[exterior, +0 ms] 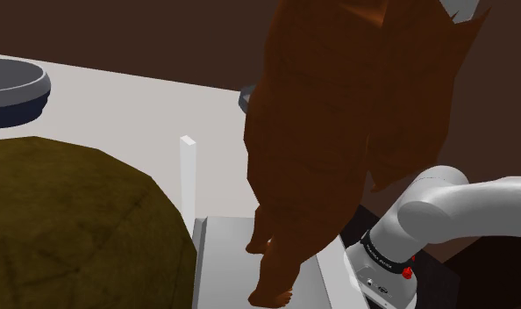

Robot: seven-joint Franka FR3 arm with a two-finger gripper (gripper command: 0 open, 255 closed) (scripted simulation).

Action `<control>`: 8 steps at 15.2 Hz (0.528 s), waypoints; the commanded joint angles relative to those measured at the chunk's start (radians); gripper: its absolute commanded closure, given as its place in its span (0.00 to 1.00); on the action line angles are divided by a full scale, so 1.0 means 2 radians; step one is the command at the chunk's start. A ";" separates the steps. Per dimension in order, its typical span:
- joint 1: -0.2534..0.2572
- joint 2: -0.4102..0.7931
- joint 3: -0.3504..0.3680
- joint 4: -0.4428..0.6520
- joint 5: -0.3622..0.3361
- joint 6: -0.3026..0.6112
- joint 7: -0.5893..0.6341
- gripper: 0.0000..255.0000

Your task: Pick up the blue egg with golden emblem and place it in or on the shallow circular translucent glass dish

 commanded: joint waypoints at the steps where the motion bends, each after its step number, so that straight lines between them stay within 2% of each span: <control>1: 0.000 -0.006 -0.001 -0.013 0.003 0.004 -0.007 1.00; 8: 0.007 -0.009 -0.001 -0.056 0.022 0.034 -0.039 1.00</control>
